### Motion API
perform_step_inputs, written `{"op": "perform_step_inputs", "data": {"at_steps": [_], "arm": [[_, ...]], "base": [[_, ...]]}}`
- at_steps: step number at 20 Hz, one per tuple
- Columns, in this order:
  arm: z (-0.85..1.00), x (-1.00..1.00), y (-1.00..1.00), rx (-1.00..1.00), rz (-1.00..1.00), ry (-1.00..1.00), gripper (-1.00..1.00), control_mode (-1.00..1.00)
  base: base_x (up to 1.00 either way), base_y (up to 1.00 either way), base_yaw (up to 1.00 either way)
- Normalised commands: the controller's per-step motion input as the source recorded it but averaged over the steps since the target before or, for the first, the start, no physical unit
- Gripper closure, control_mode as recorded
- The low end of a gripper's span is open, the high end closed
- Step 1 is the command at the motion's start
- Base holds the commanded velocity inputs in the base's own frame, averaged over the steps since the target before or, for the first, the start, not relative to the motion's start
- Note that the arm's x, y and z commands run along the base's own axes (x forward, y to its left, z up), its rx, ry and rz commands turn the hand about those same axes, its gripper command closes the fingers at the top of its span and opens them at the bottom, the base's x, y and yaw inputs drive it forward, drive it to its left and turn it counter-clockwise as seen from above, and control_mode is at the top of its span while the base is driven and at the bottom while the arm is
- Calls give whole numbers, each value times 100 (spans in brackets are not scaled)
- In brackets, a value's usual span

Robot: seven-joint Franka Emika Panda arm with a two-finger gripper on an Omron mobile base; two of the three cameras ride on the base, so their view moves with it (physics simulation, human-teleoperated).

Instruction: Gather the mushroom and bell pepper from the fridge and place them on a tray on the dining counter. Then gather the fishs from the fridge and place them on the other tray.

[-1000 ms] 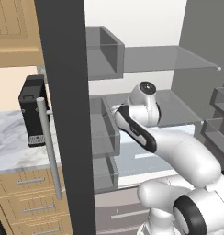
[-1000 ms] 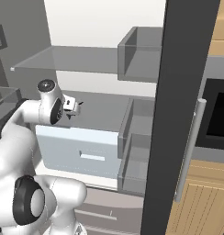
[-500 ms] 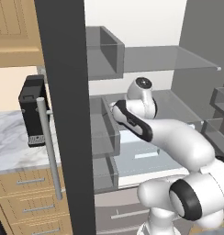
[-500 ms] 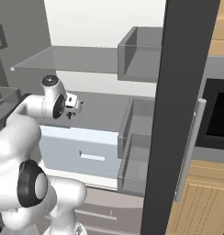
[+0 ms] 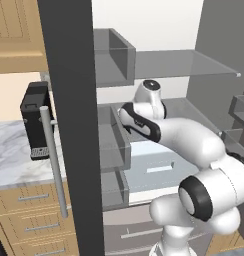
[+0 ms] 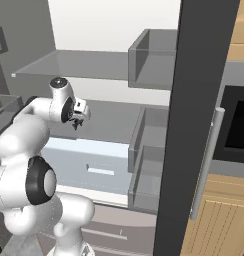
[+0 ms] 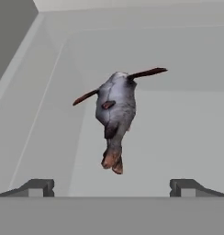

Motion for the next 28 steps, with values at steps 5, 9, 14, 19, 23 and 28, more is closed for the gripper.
{"op": "perform_step_inputs", "data": {"at_steps": [5,9,14,19,23,28], "arm": [[-17,20,5,0,0,4,-100,-100],[-37,13,2,0,0,0,-100,-100],[-22,11,0,0,0,0,-100,-100],[-1,13,3,0,0,0,-100,-100],[0,20,11,0,0,0,-100,-100],[-4,24,4,0,0,0,-100,-100]], "base": [[0,0,0],[0,0,0],[0,0,0],[0,0,0],[0,0,0],[0,0,0]]}}
